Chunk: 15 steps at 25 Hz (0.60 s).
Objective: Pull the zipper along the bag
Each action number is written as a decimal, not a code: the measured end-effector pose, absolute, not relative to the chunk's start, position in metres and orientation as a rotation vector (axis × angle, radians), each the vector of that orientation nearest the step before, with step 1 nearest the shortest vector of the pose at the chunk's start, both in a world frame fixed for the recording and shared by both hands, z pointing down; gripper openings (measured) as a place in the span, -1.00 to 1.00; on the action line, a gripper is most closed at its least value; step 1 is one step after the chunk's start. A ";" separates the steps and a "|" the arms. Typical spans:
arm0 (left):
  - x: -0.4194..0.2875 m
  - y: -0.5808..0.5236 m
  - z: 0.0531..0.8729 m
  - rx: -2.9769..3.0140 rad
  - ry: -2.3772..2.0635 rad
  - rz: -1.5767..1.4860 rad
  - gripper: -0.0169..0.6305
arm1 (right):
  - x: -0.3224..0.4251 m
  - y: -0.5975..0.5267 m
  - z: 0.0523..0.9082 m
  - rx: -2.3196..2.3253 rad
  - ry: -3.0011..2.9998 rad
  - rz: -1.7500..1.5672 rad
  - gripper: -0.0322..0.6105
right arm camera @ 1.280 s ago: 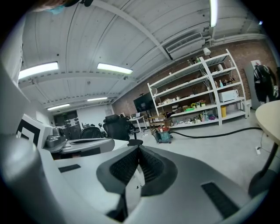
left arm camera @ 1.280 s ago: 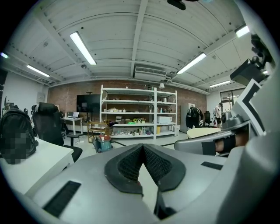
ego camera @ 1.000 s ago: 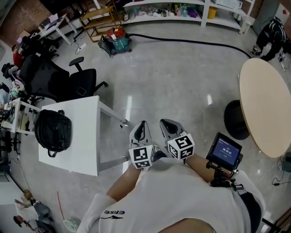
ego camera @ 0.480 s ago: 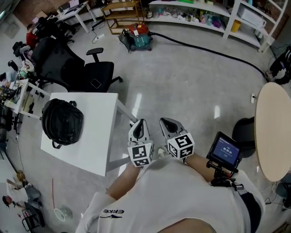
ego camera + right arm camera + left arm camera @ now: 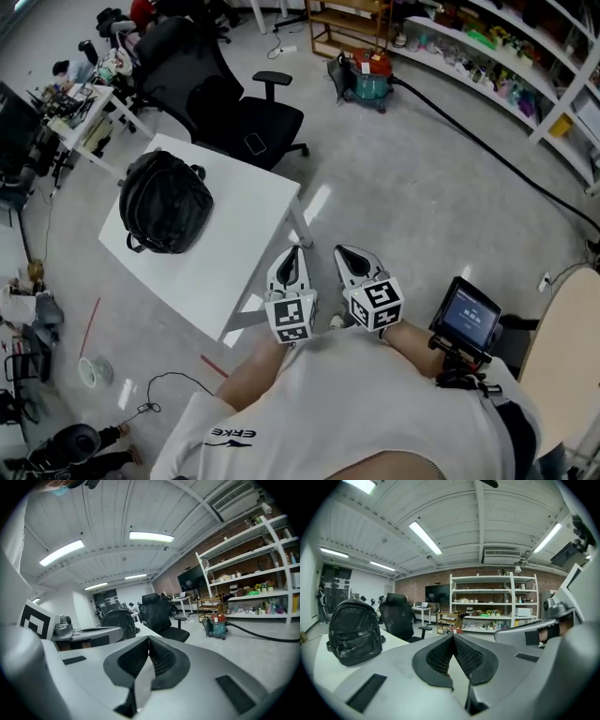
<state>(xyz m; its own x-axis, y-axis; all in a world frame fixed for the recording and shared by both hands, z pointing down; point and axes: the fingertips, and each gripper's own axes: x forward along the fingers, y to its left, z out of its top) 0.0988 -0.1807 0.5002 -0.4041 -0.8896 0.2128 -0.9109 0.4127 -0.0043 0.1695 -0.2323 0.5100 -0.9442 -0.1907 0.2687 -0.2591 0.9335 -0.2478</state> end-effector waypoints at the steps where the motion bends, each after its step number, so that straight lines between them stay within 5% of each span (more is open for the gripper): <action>1: 0.089 -0.177 0.501 1.559 -2.510 0.179 -0.94 | 0.159 -0.231 0.510 0.292 -2.850 0.407 -0.89; 15: 0.008 -0.117 0.497 0.938 -2.799 0.135 -0.94 | 0.050 -0.205 0.507 -0.291 -2.818 0.321 -0.89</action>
